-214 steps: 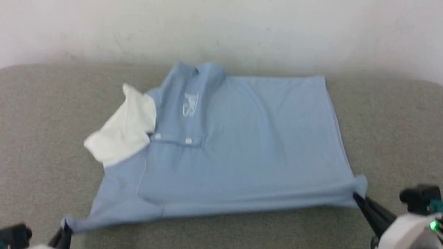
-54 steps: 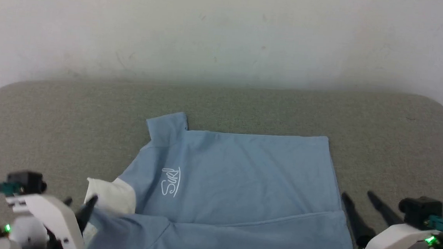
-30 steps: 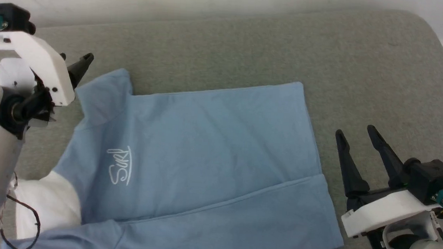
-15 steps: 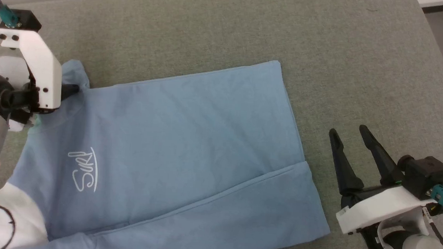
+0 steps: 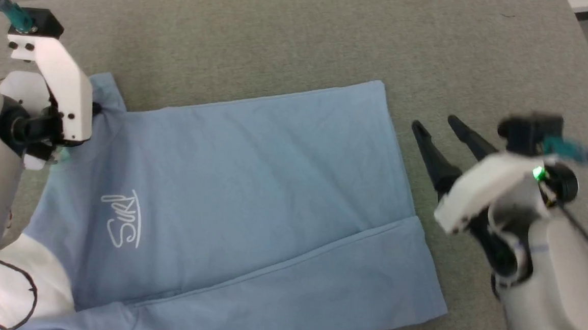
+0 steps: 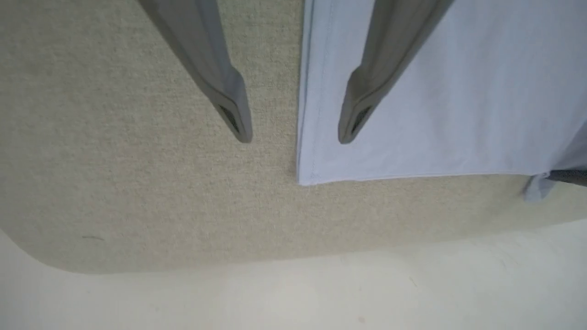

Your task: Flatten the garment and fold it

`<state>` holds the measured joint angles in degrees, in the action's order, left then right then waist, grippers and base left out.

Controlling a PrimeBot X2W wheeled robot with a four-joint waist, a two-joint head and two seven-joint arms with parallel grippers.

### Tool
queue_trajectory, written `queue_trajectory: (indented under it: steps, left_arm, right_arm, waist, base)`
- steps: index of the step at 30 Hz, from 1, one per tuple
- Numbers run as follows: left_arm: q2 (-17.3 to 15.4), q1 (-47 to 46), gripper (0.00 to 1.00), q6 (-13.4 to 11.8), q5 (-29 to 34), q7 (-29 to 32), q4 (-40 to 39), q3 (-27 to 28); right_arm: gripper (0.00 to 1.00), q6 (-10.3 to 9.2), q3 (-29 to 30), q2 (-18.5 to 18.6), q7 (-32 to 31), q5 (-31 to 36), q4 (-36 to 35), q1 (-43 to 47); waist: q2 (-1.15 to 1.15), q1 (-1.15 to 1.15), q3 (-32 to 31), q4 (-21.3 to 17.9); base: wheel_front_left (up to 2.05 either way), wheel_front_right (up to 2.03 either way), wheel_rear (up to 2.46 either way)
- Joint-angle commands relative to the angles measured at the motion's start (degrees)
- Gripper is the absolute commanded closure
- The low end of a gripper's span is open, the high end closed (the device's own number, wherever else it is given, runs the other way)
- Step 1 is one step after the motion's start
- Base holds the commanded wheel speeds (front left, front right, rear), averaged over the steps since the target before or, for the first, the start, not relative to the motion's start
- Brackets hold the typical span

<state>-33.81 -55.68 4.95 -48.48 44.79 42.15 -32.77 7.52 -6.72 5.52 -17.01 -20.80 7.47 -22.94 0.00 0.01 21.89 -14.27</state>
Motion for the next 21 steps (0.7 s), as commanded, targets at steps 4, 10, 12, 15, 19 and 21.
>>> queue_trajectory:
  steps: [4, 10, 12, 15, 19, 21]
  left_arm:
    - [1.70, -0.06, 1.00, 0.73, -0.68, -1.37, -0.35, -0.19]
    - [3.06, -1.67, 1.00, 1.72, -1.26, -3.36, -3.51, -0.67]
    - [3.35, -1.94, 1.00, 1.91, -1.40, -3.85, -4.08, -0.97]
    - [3.71, -2.27, 1.00, 2.12, -1.65, -4.45, -4.63, -1.41]
    - [4.14, -2.59, 1.00, 2.32, -2.09, -5.00, -5.07, -2.17]
    - [4.26, -2.60, 1.00, 2.36, -2.24, -5.18, -5.11, -2.37]
  right_arm:
    - [0.00, -0.03, -1.68, 1.77, -5.01, -3.71, 10.38, -8.90]
    - [0.00, -0.03, -4.06, 2.94, -10.27, -6.28, 24.22, -19.18]
    - [0.00, -0.03, -5.34, 2.97, -11.62, -6.55, 28.14, -21.75]
    - [0.00, -0.03, -6.73, 2.85, -13.17, -6.62, 33.79, -25.03]
    - [0.00, -0.03, -8.53, 2.41, -16.82, -6.54, 41.17, -27.93]
    - [0.00, -0.03, -9.09, 2.15, -18.69, -6.96, 42.88, -28.30]
  waist:
    - [0.00, -0.01, -0.32, 3.34]
    - [0.00, -0.01, 0.91, 6.85]
    - [0.00, -0.01, 1.22, 7.60]
    - [0.00, -0.01, 1.69, 8.30]
    - [0.00, -0.01, 2.04, 8.98]
    - [0.00, -0.01, 2.05, 9.10]
  base:
    - [0.00, 0.00, 0.00]
    - [0.00, 0.00, 0.00]
    - [0.00, 0.00, 0.00]
    - [0.00, 0.00, 0.00]
    - [0.00, 0.00, 0.00]
    - [0.00, 0.00, 0.00]
